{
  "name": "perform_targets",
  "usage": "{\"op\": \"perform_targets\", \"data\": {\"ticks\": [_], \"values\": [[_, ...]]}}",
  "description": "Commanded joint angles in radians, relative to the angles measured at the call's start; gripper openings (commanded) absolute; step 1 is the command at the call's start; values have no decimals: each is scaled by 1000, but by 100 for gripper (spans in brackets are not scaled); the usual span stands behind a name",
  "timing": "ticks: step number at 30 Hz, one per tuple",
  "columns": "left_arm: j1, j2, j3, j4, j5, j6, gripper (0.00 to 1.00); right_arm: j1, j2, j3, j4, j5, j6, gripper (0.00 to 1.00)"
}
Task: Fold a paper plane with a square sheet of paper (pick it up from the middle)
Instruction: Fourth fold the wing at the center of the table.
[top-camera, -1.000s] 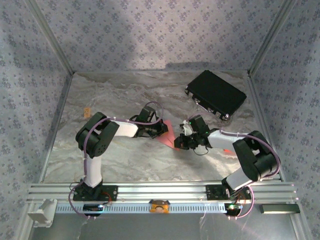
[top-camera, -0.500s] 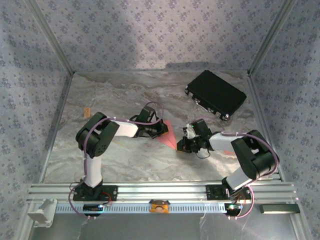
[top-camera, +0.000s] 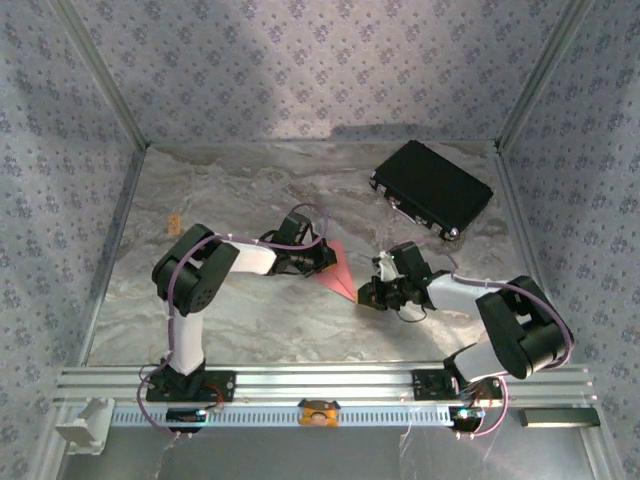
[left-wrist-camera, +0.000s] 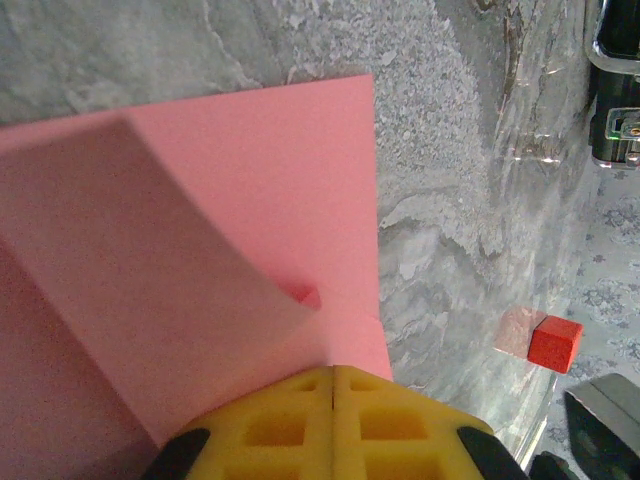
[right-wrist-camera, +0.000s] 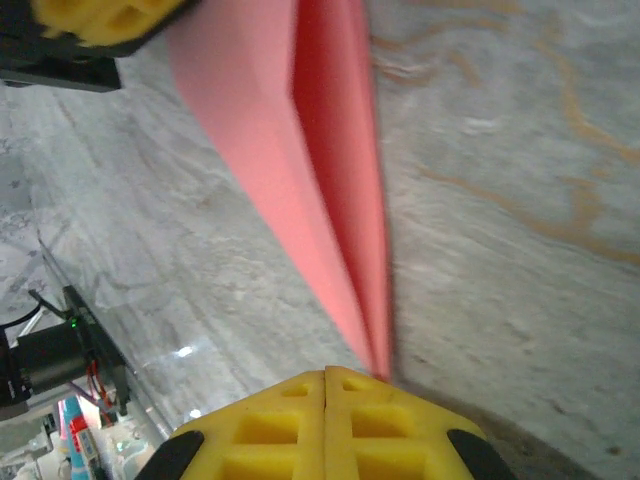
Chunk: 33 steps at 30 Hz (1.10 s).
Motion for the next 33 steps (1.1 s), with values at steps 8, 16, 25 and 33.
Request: {"op": "perform_targets", "data": {"ticks": [8, 16, 25, 33], "values": [[5, 41, -33, -55, -40, 22, 6, 34, 164, 289, -135, 57, -73, 7], [3, 39, -36, -47, -40, 18, 6, 47, 280, 368, -134, 63, -58, 7], [3, 44, -34, -41, -38, 16, 6, 43, 310, 349, -177, 130, -68, 7], [3, 45, -27, -43, -33, 23, 6, -2, 314, 284, -120, 91, -52, 7]]}}
